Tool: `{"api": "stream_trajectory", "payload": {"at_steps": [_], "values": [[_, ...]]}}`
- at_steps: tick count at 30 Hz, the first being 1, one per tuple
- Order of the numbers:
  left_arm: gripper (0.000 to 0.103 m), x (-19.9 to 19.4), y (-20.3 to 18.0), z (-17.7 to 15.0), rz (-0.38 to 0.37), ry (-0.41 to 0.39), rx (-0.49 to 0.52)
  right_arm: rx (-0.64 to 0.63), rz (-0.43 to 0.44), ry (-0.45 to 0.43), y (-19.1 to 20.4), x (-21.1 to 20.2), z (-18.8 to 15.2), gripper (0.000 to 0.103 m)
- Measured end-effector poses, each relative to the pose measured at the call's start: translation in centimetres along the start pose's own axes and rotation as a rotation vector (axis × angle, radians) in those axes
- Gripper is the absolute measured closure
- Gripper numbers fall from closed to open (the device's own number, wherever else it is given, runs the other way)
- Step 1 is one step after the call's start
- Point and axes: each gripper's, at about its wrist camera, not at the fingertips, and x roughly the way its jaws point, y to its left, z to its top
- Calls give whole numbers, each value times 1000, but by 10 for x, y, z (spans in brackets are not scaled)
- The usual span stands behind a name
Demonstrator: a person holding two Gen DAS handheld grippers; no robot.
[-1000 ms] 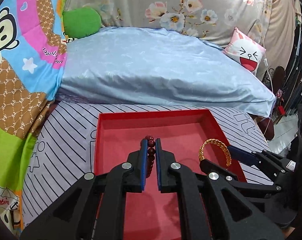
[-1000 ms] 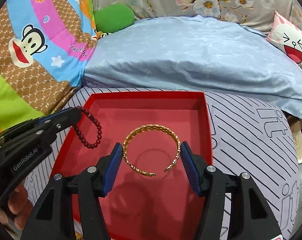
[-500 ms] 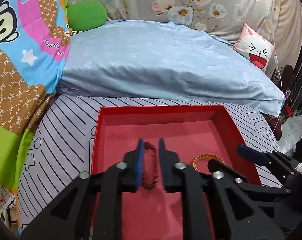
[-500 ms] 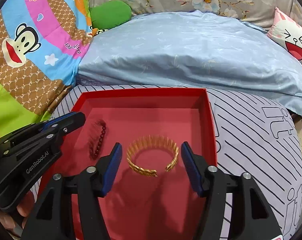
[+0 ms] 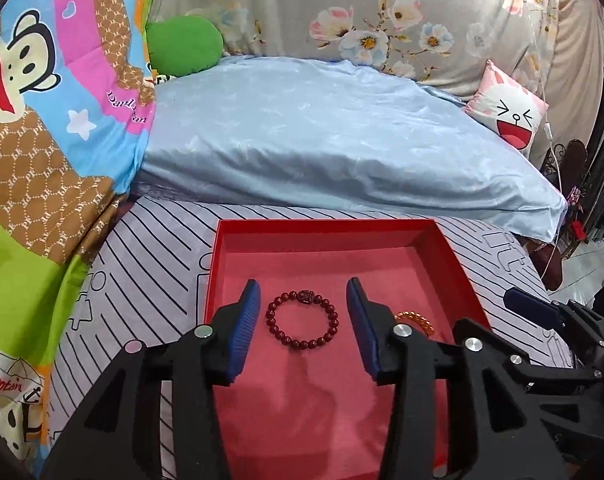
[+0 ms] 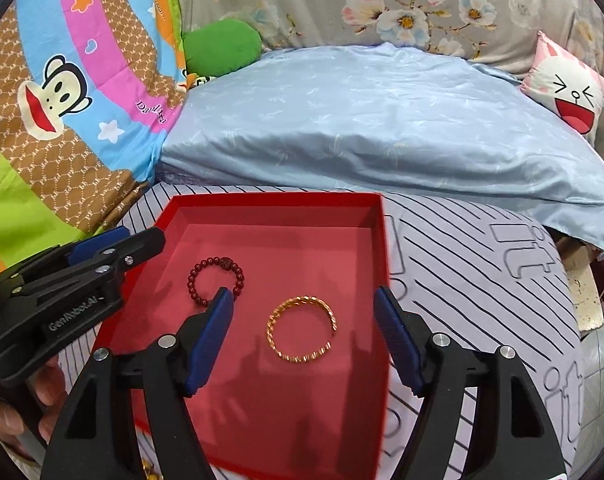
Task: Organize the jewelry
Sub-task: 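Open both tools to drop the bracelets into the red tray, then move the right tool to the dark gold-beaded bracelet while the left tool reaches the garnet strands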
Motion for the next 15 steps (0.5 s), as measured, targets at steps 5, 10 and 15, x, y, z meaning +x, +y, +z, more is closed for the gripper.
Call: {"api": "stream_trajectory", "payload": {"at_steps": [5, 10, 15], "values": [[60, -23, -6, -10, -2, -10, 12, 4, -3, -16, 2, -24, -14, 33], [59, -45, -10, -30, -13, -3, 12, 3, 0, -26, 7, -48, -36, 33], [59, -63, -9, -58, -16, 17, 2, 3, -10, -14, 10, -66, -65, 33]]}}
